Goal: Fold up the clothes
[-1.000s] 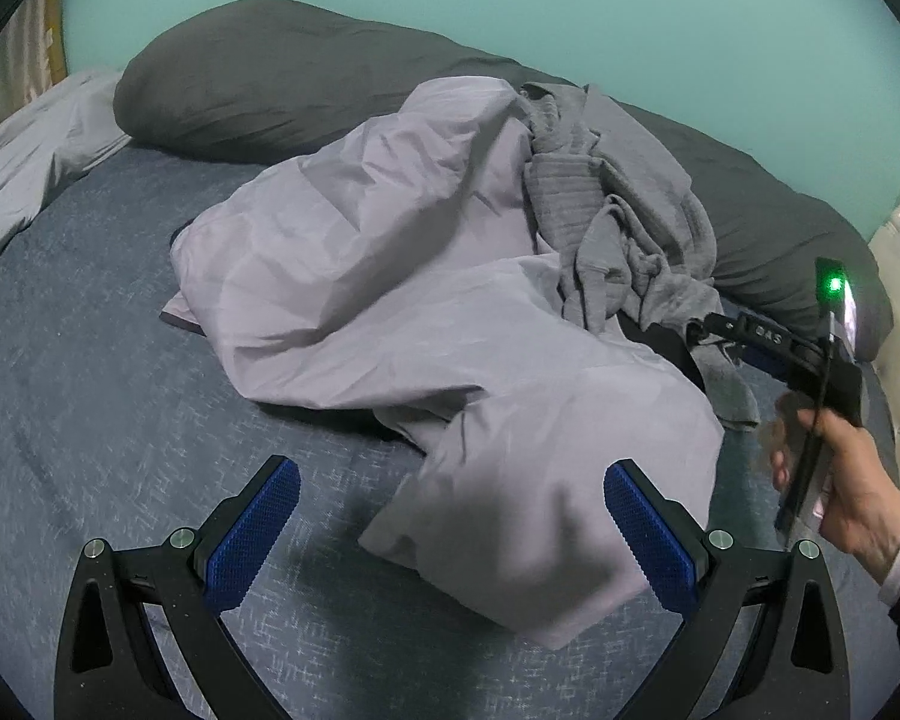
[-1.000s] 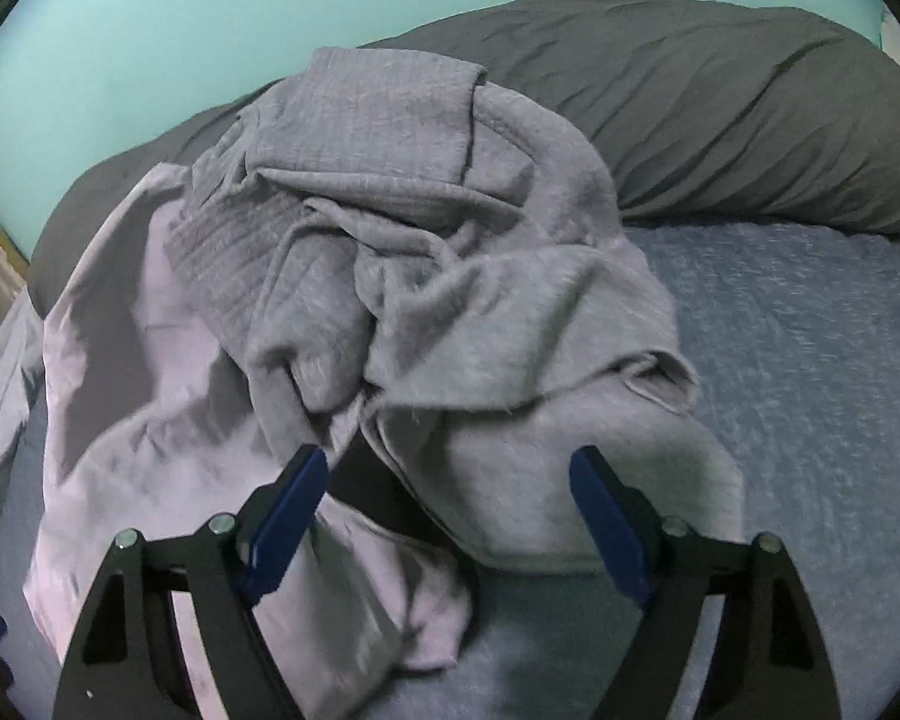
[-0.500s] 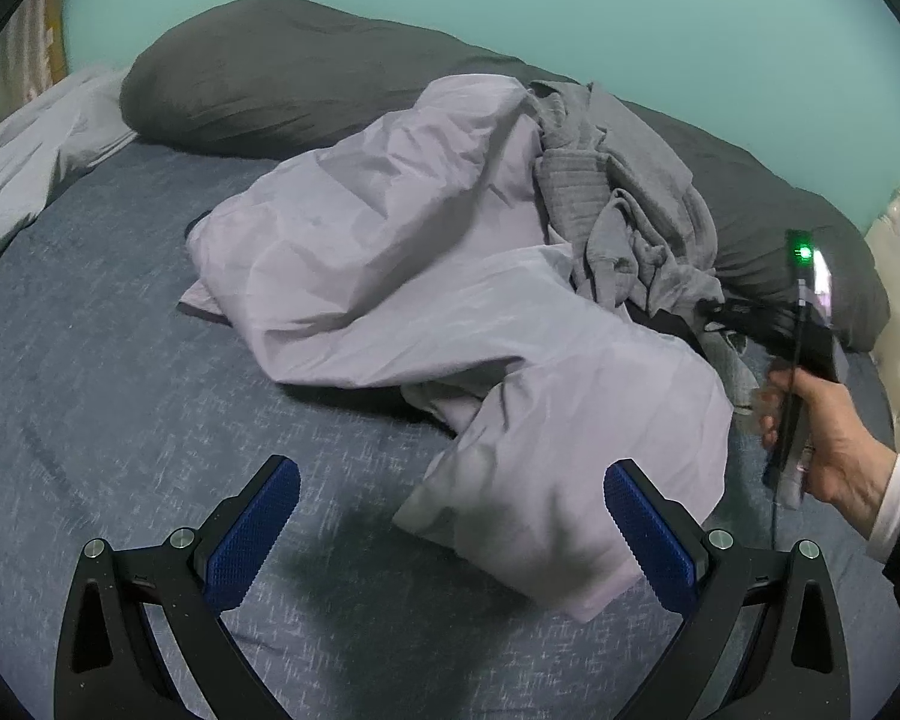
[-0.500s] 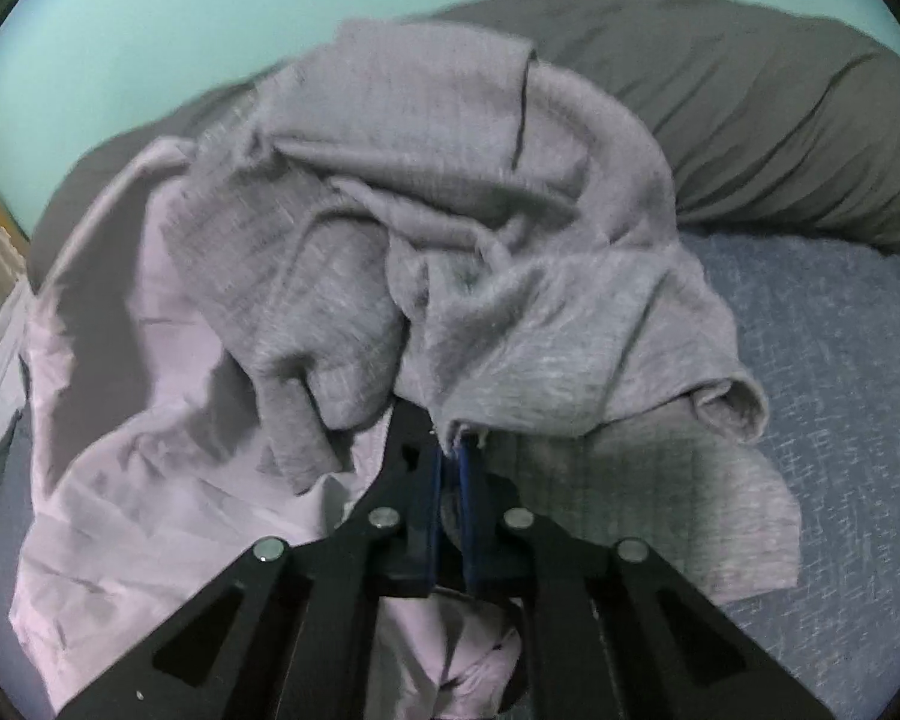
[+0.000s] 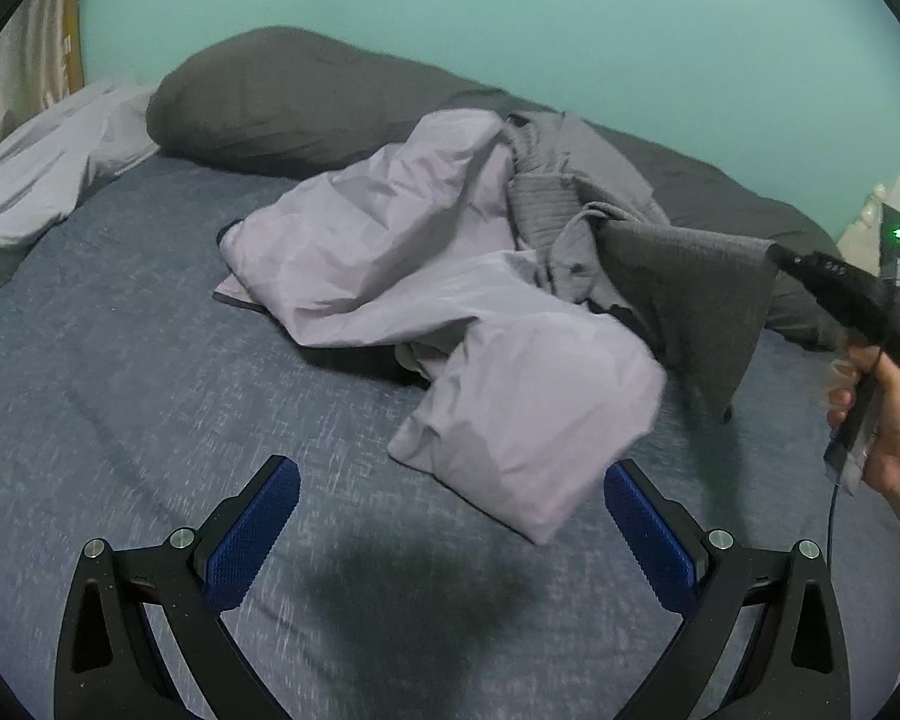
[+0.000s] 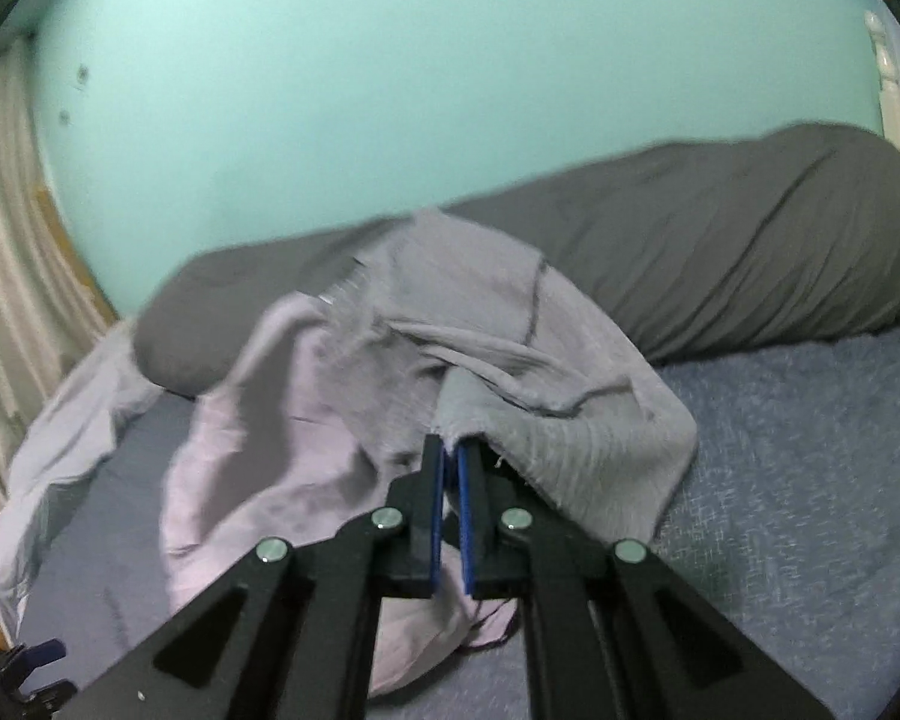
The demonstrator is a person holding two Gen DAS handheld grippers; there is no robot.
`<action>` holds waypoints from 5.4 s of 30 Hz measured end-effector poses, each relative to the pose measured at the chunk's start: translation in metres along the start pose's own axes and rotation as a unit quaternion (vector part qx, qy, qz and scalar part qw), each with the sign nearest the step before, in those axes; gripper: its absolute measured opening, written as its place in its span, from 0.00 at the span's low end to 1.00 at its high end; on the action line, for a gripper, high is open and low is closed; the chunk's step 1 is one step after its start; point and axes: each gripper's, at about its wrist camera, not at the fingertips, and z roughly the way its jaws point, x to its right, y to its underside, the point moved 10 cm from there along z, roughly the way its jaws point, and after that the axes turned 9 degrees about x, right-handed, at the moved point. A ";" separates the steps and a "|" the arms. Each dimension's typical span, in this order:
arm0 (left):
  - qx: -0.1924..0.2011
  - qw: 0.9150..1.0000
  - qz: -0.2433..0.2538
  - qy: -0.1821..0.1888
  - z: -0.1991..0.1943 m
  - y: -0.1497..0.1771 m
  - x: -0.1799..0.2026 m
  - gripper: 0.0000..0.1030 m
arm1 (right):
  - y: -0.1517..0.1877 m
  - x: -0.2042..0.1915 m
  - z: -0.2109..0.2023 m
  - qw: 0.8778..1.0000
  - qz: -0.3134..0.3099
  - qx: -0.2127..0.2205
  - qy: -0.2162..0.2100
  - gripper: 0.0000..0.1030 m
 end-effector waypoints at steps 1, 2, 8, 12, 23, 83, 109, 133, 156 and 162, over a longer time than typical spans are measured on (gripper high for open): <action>0.003 1.000 0.001 0.001 -0.007 0.000 0.002 1.00 | -0.005 -0.006 -0.016 1.000 0.000 0.009 -0.008 0.04; 0.009 1.000 0.002 0.004 -0.020 0.001 0.006 1.00 | -0.009 -0.013 -0.033 1.000 0.002 0.018 -0.017 0.04; 0.036 0.999 -0.004 0.014 -0.081 0.012 0.017 1.00 | -0.032 -0.050 -0.128 0.996 0.002 0.069 -0.063 0.04; 0.052 0.998 -0.004 0.017 -0.113 0.023 0.019 1.00 | -0.037 -0.069 -0.188 0.992 -0.003 0.092 -0.088 0.03; 0.116 0.993 0.001 0.038 -0.197 0.072 0.028 1.00 | -0.013 -0.106 -0.340 0.979 -0.025 0.152 -0.136 0.03; 0.041 0.996 -0.011 0.074 -0.299 0.241 0.050 1.00 | 0.308 0.021 -0.564 0.990 -0.013 -0.129 0.052 0.20; 0.004 0.998 -0.030 0.060 -0.171 0.296 0.014 1.00 | 0.383 -0.009 -0.299 0.962 -0.060 -0.265 -0.017 0.49; 0.014 0.997 -0.054 0.051 -0.169 0.296 -0.018 1.00 | 0.363 -0.035 -0.283 0.971 -0.046 -0.232 -0.037 0.54; 0.016 0.995 -0.080 0.050 -0.171 0.291 -0.035 1.00 | 0.368 -0.161 -0.313 0.955 -0.068 -0.216 -0.193 0.05; 0.026 0.994 -0.104 0.027 -0.175 0.286 -0.063 1.00 | 0.399 -0.208 -0.279 0.928 -0.015 -0.286 -0.238 0.09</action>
